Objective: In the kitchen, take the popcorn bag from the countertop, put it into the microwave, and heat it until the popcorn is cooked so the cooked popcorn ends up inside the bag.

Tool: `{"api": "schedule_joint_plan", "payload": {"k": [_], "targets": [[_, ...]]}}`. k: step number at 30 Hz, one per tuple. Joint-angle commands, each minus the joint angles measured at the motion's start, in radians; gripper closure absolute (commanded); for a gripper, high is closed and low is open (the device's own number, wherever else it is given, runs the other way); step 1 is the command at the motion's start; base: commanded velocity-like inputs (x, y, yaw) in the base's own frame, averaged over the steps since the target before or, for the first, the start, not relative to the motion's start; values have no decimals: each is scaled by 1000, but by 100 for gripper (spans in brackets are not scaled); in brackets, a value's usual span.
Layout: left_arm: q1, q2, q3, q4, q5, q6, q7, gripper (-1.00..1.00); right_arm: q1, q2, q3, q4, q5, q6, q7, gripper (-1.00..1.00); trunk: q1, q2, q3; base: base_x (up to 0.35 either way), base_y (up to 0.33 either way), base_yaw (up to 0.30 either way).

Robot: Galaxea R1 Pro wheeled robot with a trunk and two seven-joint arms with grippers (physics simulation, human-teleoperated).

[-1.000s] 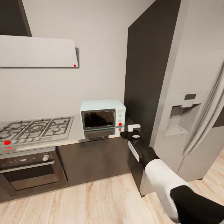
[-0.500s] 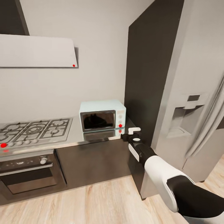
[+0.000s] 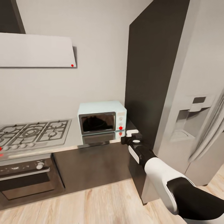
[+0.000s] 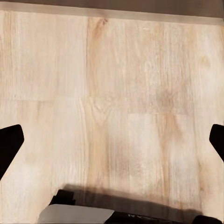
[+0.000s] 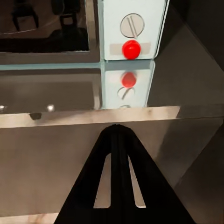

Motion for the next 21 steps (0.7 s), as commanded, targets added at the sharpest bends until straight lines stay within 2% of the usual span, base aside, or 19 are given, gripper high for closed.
{"api": "schedule_joint_plan", "payload": {"k": [1, 3, 11, 15, 18, 21], "targets": [[-2, -1, 4, 29, 1, 0, -1, -100, -1, 0, 7, -1, -9, 5, -6, 100, 1, -2, -2, 289, 0, 0], [-7, -2, 3, 71, -3, -1, -1, -100, -1, 0, 8, 0, -9, 5, -4, 100, 1, -2, -2, 321, 0, 0], [-9, -1, 3, 126, -6, -7, -1, -100, 5, 0, 10, 15, -9, 3, -2, 100, 1, -2, -2, 335, 0, 0], [-8, -2, 2, 131, -4, -55, -1, -100, 4, 0, 9, 19, -9, 2, -2, 100, 1, -2, -2, 96, 0, 0], [-8, -2, 2, 132, -2, -61, -1, -100, 4, 0, 9, 20, -9, 2, -2, 100, 1, -2, -2, 44, 0, 0], [-8, -2, 2, 132, -2, -63, -1, -100, 4, 0, 10, 21, -9, 2, -2, 100, 1, -2, -2, 276, 0, 0]]}}
